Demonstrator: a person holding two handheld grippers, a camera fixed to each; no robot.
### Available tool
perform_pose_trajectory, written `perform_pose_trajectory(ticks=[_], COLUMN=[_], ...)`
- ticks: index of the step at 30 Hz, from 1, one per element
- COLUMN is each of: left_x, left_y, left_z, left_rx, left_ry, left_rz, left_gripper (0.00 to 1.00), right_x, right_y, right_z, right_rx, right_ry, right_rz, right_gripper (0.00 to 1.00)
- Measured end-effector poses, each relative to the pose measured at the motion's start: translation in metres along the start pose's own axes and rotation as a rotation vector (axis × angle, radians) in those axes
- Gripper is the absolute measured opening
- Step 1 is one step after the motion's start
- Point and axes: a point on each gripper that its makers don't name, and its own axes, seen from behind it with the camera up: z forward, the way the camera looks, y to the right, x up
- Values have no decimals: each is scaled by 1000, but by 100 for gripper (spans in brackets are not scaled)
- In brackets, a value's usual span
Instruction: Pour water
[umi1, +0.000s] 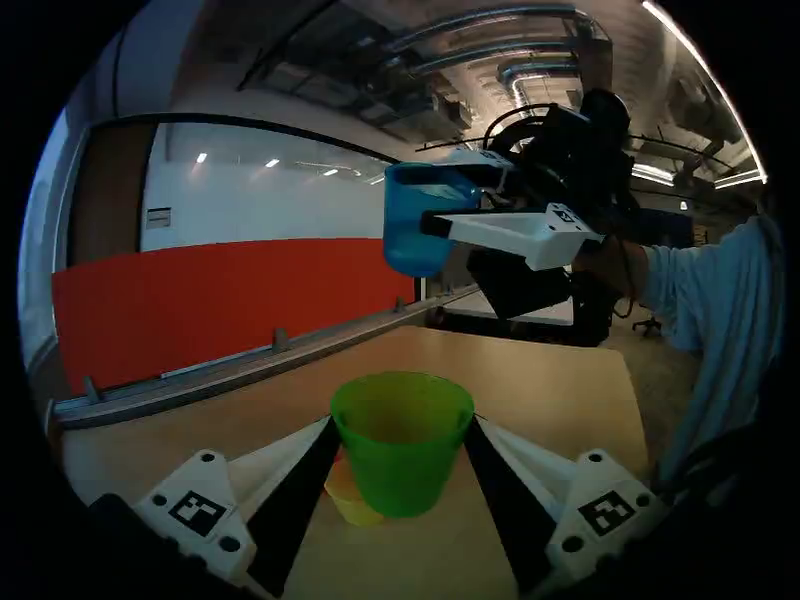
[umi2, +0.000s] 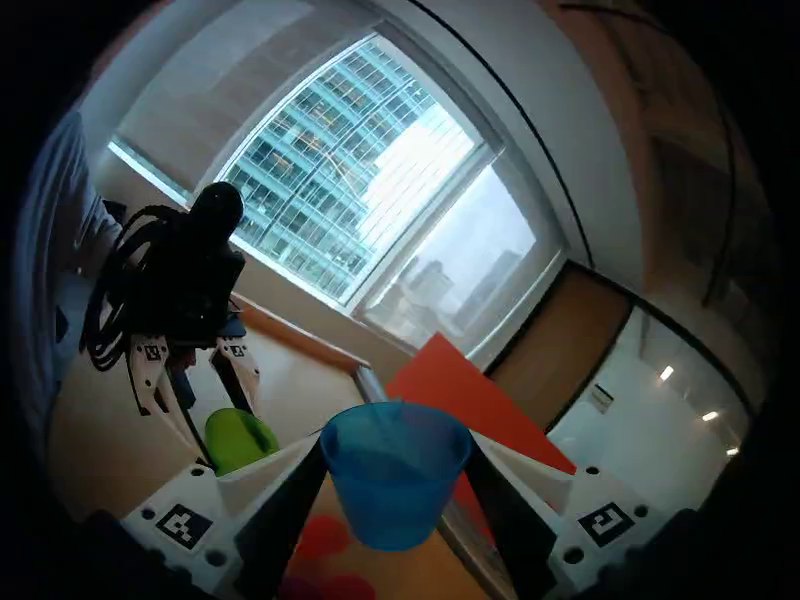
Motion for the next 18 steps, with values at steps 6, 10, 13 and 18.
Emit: perform_pose_trajectory(ticks=[6, 10, 13, 18], left_x=[2, 4, 6, 8], left_y=[3, 4, 4, 2], left_z=[4, 6, 8, 11], left_rx=[-9, -14, -17, -14], left_ry=[3, 4, 7, 6], left_rz=[3, 3, 2, 0], left_gripper=[86, 86, 86, 86], right_x=[4, 7, 9, 14], right_y=[2, 3, 5, 10], right_z=[7, 11, 15, 21], right_rx=[3, 5, 3, -7], right_ry=[-4, -9, -12, -16], right_rz=[-65, -113, -149, -210], right_gripper=[92, 92, 92, 92])
